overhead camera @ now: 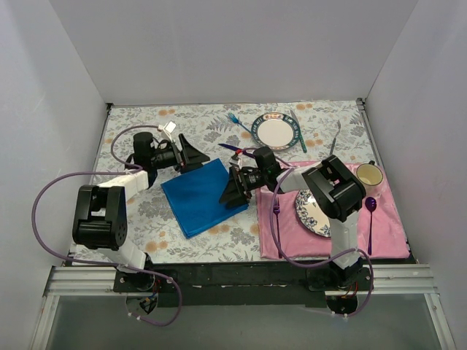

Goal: Fold the napkin into a case and place the utensils inside

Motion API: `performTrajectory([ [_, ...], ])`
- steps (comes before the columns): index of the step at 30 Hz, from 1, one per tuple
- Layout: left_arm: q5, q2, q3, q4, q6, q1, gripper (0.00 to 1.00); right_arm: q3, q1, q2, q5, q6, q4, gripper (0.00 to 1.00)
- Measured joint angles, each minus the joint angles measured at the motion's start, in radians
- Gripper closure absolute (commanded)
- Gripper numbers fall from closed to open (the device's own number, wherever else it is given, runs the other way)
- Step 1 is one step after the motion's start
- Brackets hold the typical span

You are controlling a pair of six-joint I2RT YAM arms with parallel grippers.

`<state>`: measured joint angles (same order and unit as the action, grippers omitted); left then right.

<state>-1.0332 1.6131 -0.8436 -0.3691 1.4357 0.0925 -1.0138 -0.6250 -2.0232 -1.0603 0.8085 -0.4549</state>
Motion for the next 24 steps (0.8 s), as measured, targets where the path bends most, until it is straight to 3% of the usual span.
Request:
performTrajectory([
  [9, 0.010, 0.085, 0.113, 0.137, -0.118, -0.141, 0.02, 0.024, -0.002, -0.033, -0.015, -0.025, 0.014, 0.01],
  [13, 0.030, 0.122, 0.116, 0.201, -0.173, -0.176, 0.02, -0.055, 0.006, -0.089, -0.086, -0.038, 0.067, 0.02],
  [17, 0.024, 0.126, 0.111, 0.290, -0.253, -0.195, 0.02, -0.171, 0.010, -0.133, -0.114, -0.156, 0.204, 0.03],
  [20, 0.027, 0.063, 0.084, 0.405, -0.388, -0.198, 0.02, -0.240, 0.010, -0.140, -0.104, -0.306, 0.335, 0.05],
  [24, 0.037, -0.099, -0.034, 0.638, -0.732, -0.197, 0.02, -0.301, 0.010, -0.129, -0.090, -0.475, 0.491, 0.14],
])
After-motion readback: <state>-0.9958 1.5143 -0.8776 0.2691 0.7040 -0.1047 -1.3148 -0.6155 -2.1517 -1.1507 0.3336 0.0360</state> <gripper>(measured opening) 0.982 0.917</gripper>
